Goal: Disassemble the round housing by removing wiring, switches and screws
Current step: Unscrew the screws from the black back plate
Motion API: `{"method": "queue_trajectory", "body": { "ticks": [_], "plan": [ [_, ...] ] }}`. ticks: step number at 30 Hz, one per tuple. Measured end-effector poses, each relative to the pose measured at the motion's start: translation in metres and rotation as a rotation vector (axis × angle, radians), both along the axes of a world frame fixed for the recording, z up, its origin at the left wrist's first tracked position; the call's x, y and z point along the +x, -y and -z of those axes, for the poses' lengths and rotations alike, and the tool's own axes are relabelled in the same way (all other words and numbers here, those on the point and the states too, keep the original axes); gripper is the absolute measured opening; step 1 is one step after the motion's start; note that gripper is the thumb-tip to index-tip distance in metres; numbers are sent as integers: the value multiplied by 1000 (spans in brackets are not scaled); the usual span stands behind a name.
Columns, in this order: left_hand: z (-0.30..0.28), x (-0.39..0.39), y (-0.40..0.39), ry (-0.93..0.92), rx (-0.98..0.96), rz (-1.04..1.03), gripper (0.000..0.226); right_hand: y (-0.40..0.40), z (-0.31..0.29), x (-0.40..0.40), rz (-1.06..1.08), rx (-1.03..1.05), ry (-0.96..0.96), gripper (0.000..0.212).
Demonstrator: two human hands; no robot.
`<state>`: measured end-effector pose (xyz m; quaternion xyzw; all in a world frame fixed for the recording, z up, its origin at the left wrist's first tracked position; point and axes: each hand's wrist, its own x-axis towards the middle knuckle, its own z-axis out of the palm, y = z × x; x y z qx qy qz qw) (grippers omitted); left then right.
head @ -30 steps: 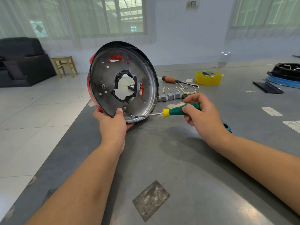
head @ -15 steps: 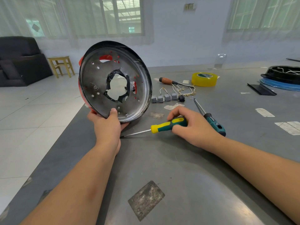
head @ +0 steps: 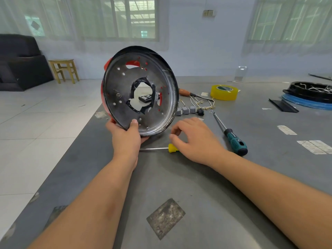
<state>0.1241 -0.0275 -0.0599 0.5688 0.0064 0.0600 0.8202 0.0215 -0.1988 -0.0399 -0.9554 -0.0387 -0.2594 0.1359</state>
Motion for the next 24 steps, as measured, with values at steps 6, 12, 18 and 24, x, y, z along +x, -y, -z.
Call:
{"method": "queue_trajectory", "body": {
  "ticks": [6,12,18,24],
  "plan": [
    [6,4,0,48,110,-10,43,-44,-14,52,137,-117,-74,30],
    [4,2,-1,61,162,11,51,-57,-10,73,199,-59,-95,31],
    [5,1,1,82,207,-6,51,-57,-5,68,164,-47,-33,24],
    [6,0,2,90,219,-23,44,-60,-8,64,173,-108,2,23]
  ]
}}
